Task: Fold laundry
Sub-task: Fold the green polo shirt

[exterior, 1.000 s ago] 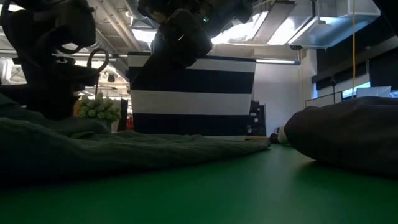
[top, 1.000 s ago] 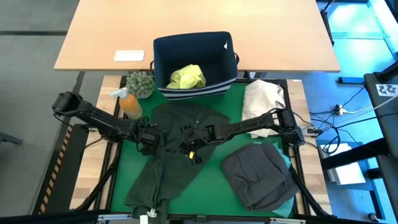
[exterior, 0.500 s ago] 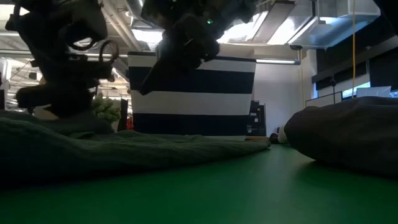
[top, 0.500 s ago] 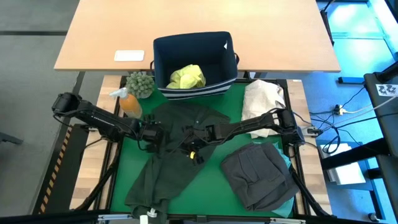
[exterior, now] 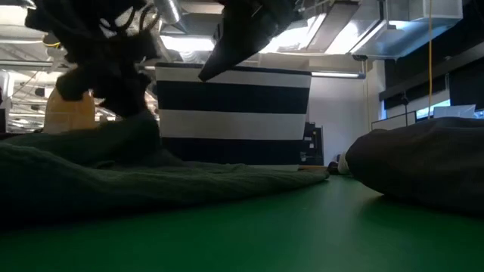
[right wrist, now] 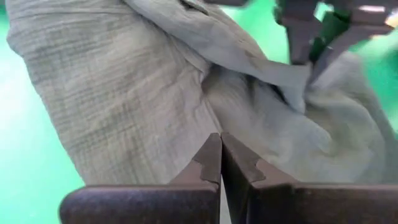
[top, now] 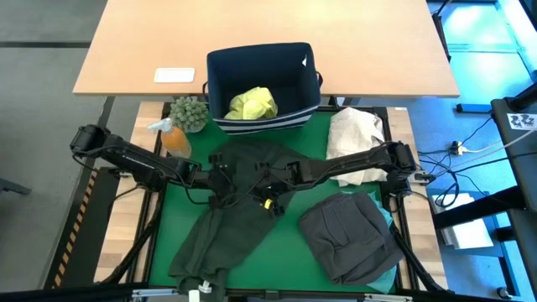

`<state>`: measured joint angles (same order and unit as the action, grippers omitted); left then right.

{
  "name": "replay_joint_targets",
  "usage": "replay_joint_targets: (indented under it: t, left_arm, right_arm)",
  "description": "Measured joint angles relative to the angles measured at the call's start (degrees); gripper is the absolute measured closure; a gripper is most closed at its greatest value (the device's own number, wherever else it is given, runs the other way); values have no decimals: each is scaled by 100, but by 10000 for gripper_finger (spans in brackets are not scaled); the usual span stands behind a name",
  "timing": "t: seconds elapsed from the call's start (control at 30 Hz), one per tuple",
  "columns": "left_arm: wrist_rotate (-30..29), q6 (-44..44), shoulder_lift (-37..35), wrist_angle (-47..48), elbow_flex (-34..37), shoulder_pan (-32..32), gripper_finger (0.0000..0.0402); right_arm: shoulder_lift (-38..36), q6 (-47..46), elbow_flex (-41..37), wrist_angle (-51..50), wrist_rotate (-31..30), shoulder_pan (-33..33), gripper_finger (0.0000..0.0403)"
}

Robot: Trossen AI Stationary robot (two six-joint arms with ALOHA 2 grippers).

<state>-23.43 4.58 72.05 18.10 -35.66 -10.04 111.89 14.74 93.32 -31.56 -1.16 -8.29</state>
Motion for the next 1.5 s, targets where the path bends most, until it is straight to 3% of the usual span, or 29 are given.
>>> replay_joint_targets:
  t: [0.23,0.4,0.63,0.93,1.17,1.5]
  left_arm:
    - [212,-370,70,-536,-74,-2,367]
    - [372,-372,465,-487,-70,17,330]
    - [546,-341,1173,-494,-204,146,251]
    - [458,-957,1816,-14,-1225,282,180]
    - [248,-941,1875,805,-1656,367,167]
    - [189,-724,1875,1362,-1692,308,166]
  right_arm:
    - [-188,-193,-72,-136,-185,0,398]
    - [-470,-289,-506,-87,-373,0,398]
    - [-1167,-522,-1667,1000,-440,15,398]
    - [-1603,-726,-2790,2161,-516,176,398]
    - [-1608,-742,-2796,2201,-538,158,398]
    - [-1608,-630,-2796,2349,-546,157,398]
